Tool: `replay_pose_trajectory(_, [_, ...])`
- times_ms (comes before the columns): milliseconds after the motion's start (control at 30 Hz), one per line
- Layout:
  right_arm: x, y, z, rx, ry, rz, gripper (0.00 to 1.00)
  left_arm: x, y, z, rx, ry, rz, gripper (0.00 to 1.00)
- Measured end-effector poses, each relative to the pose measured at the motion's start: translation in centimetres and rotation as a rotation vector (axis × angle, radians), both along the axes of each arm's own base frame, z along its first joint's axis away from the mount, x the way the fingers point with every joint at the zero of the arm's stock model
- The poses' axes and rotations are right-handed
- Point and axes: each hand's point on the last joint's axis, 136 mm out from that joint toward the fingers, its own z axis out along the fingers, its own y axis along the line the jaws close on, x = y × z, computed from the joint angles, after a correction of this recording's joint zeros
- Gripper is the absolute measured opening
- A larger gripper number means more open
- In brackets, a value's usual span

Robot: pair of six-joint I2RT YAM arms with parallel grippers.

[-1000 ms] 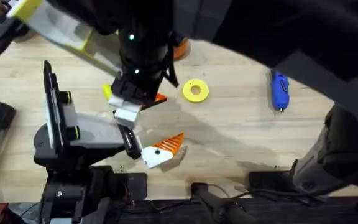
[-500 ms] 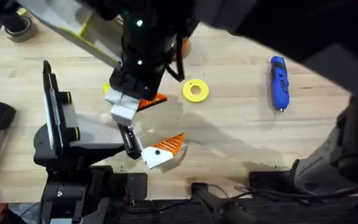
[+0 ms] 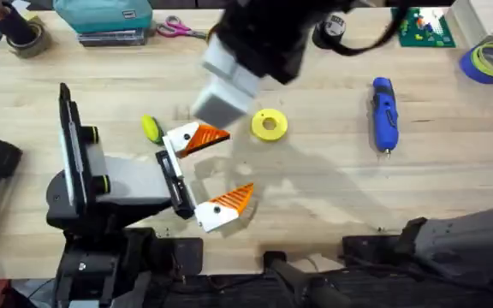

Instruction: Pick up the gripper from the table and insert it into the empty holder that is missing its gripper. Then pick up a screw, insert it into the mounting hole, and use the screwdriver to tighten it. Finally, clean up the table by picking up the vegetable and placing it into the bucket.

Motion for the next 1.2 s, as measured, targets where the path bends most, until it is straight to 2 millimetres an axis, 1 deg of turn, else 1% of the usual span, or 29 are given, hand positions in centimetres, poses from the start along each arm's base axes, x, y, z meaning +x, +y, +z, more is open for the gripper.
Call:
replay_pose_trajectory(133, [-1.1, -0.5, -0.5, 0.045, -0.021, 0.098, 0.996, 0.0, 0.0, 0.0, 0.000, -0.001, 0.000, 0.985])
replay_pose_trajectory(200, [-1.2, -0.8, -0.8, 0.085, -0.046, 0.109, 0.996, 0.0, 0.0, 0.0, 0.001, -0.002, 0.000, 0.985])
replay_pose_trajectory(400, [0.4, -2.8, -2.3, 0.248, -0.095, -0.023, 0.996, 0.0, 0.0, 0.0, 0.001, -0.003, 0.000, 0.985])
replay_pose_trajectory(533, [0.2, -4.2, -3.8, 0.332, -0.041, -0.046, 0.996, 0.0, 0.0, 0.0, 0.001, -0.003, 0.000, 0.985])
replay_pose_trajectory(667, [-0.9, -5.4, -4.6, 0.404, 0.028, 0.025, 0.996, 0.0, 0.0, 0.0, 0.001, -0.002, 0.000, 0.985])
replay_pose_trajectory(833, [-1.7, -6.3, -4.8, 0.473, 0.037, 0.148, 0.996, 0.0, 0.0, 0.0, 0.001, -0.002, 0.000, 0.985])
replay_pose_trajectory(933, [-2.3, -6.8, -5.5, 0.500, 0.038, 0.223, 0.995, 0.0, 0.0, 0.0, 0.001, -0.003, 0.000, 0.985])
replay_pose_trajectory(967, [-2.5, -7.0, -5.8, 0.507, 0.035, 0.243, 0.995, 0.0, 0.0, 0.0, 0.001, -0.003, 0.000, 0.985])
replay_pose_trajectory(1000, [-2.7, -7.6, -7.1, 0.521, 0.017, 0.298, 0.996, 0.0, 0.0, 0.0, 0.001, -0.003, 0.000, 0.985])
replay_pose_trajectory(1200, [-2.7, -8.6, -9.7, 0.516, -0.024, 0.363, 0.996, 0.0, 0.0, 0.0, 0.001, -0.002, 0.000, 0.985])
